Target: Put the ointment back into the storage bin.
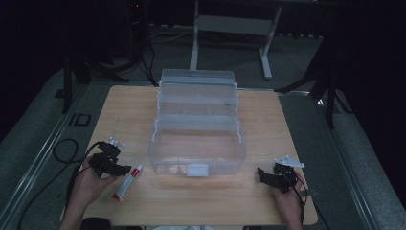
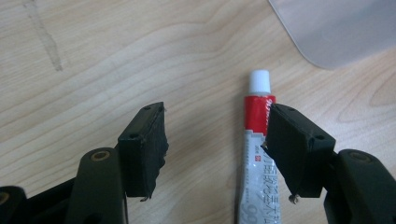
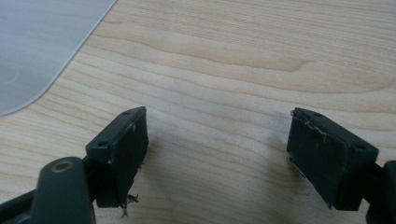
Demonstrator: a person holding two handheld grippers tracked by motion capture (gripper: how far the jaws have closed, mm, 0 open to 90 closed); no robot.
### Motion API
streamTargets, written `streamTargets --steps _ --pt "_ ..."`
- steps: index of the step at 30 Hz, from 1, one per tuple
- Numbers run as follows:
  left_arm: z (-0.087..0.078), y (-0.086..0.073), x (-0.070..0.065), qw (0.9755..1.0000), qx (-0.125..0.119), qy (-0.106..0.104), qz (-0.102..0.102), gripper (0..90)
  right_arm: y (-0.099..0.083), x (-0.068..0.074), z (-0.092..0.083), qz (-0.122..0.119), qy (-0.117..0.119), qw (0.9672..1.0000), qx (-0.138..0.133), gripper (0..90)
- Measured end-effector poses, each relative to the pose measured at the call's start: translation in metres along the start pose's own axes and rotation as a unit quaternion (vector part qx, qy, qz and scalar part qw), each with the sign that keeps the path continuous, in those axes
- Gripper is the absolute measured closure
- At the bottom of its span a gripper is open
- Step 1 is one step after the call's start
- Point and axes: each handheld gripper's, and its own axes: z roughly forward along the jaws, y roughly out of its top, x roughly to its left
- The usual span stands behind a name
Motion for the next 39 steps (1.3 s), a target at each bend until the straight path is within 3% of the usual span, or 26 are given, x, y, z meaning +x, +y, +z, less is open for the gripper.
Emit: streamTargets --steps 4,10,27,39 --pt "0.002 0.0 -0.004 0.9997 0.01 -0.006 0.021 38.3 0.0 0.0 0.0 0.0 0.0 1.0 0.0 20.2" --pt "0.005 0.001 -0.008 0.9993 0.022 -0.008 0.031 38.7 0.0 0.0 0.0 0.0 0.0 1.0 0.0 20.2" --pt "0.011 0.008 -0.013 0.9976 0.057 -0.011 0.038 43.5 0.0 0.0 0.0 0.0 0.0 1.0 0.0 20.2" --pt "0.02 0.011 -0.016 0.995 0.089 -0.018 0.042 47.7 0.0 0.0 0.0 0.0 0.0 1.0 0.0 20.2"
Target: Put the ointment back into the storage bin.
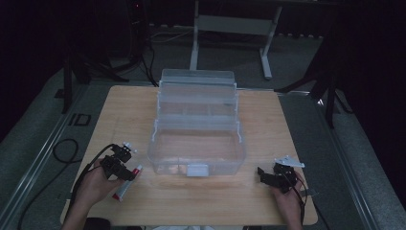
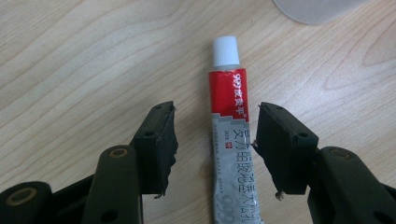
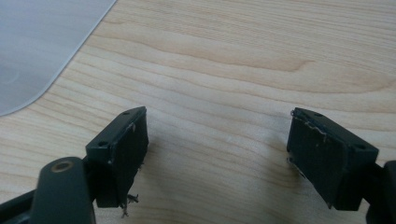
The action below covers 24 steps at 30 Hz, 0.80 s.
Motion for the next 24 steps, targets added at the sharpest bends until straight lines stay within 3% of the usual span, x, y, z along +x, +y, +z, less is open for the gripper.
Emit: streamTargets --steps 24 --pt "0.014 0.0 -0.003 0.9985 0.054 -0.006 0.006 56.0 0.0 0.0 0.0 0.0 0.0 1.0 0.0 20.2"
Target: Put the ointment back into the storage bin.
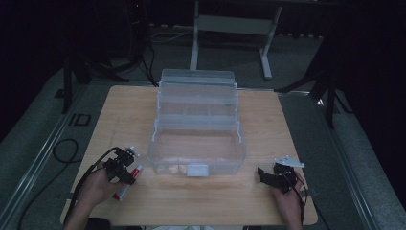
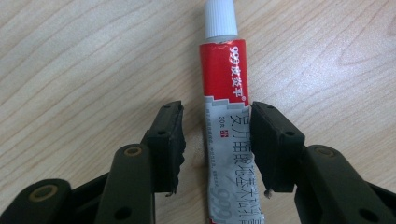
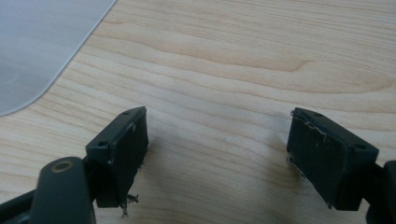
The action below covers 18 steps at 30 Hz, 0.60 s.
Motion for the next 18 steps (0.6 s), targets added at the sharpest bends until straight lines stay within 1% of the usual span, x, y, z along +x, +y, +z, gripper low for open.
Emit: streamTargets --steps 12,18 --pt "0.0027 0.0012 0.0008 0.9998 0.018 -0.002 -0.001 60.8 0.0 0.0 0.0 0.0 0.0 1.0 0.0 20.2" --pt "0.0022 0.0017 0.0029 0.9998 0.019 -0.007 0.001 68.2 0.0 0.0 0.0 0.0 0.0 1.0 0.0 20.2"
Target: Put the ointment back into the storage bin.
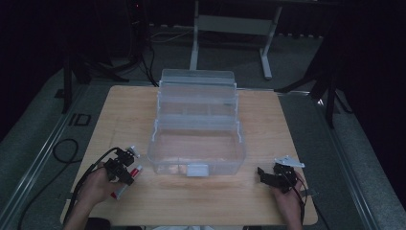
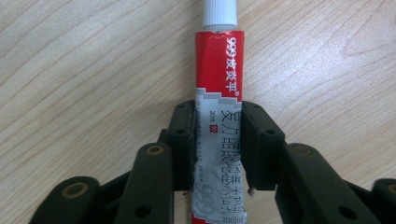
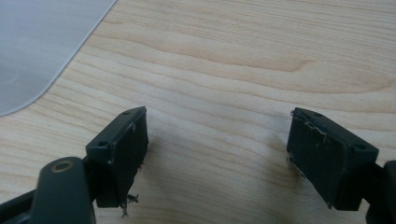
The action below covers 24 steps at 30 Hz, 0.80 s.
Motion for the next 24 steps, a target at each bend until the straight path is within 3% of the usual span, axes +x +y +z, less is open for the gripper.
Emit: streamTargets --steps 17,24 --pt "-0.011 -0.002 0.01 0.9991 -0.024 -0.003 -0.034 69.9 0.0 0.0 0.0 0.0 0.0 1.0 0.0 20.2" --pt "-0.018 -0.001 0.012 0.9991 -0.028 -0.001 -0.03 69.9 0.0 0.0 0.0 0.0 0.0 1.0 0.0 20.2"
